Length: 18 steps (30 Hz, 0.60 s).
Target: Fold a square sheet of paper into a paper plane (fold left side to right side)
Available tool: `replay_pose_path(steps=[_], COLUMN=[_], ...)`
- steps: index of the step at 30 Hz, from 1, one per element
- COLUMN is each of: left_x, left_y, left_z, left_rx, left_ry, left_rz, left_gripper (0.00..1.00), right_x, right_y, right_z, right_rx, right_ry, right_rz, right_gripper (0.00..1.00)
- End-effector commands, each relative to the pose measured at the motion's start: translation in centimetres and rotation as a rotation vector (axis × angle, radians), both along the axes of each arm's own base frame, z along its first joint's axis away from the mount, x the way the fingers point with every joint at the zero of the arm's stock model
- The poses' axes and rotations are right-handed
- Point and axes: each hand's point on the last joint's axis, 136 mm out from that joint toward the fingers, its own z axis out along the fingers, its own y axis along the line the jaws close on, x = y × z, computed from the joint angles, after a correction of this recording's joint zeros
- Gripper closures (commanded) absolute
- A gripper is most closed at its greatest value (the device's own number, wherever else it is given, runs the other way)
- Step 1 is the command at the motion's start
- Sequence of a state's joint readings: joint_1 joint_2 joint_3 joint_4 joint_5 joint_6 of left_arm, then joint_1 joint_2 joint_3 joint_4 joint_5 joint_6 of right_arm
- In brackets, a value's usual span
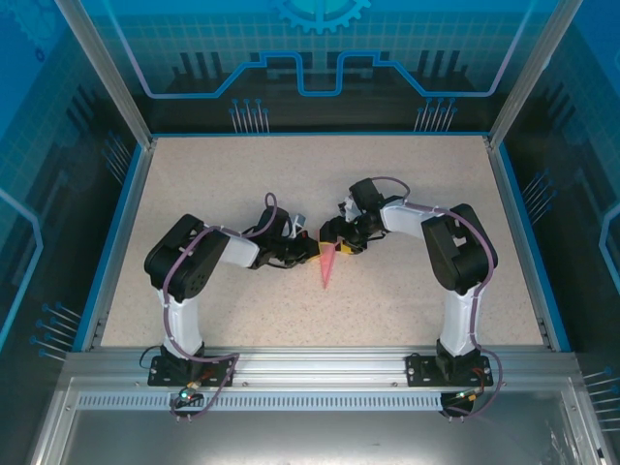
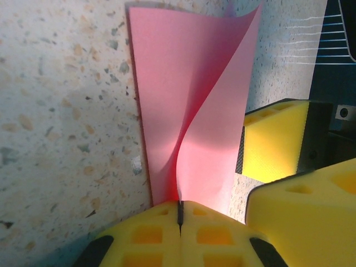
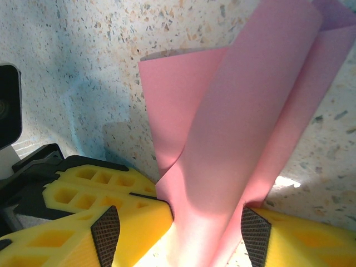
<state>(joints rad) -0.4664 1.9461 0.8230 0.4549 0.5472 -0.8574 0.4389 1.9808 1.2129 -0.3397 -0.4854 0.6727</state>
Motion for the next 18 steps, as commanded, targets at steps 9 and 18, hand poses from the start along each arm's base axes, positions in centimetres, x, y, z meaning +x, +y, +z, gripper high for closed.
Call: replay_pose_path(steps=[9, 18], left_x=[-0.3, -0.5], left_y=[0.7, 0.8], left_z=[-2.3, -2.6], left_rx=[0.061, 0.074], left_ry=[0.016, 0.019], left_rz=[-0.002, -0.004], left_gripper=[1.00, 1.00], right_x=[-0.4, 0.0], right_y=[-0.1, -0.1], right_z=[1.0, 3.1], right_rx=[0.014, 0.070], right_ry=[-0.046, -0.099], right_rz=[0.012, -0.009], right_gripper=[0.35, 0.48])
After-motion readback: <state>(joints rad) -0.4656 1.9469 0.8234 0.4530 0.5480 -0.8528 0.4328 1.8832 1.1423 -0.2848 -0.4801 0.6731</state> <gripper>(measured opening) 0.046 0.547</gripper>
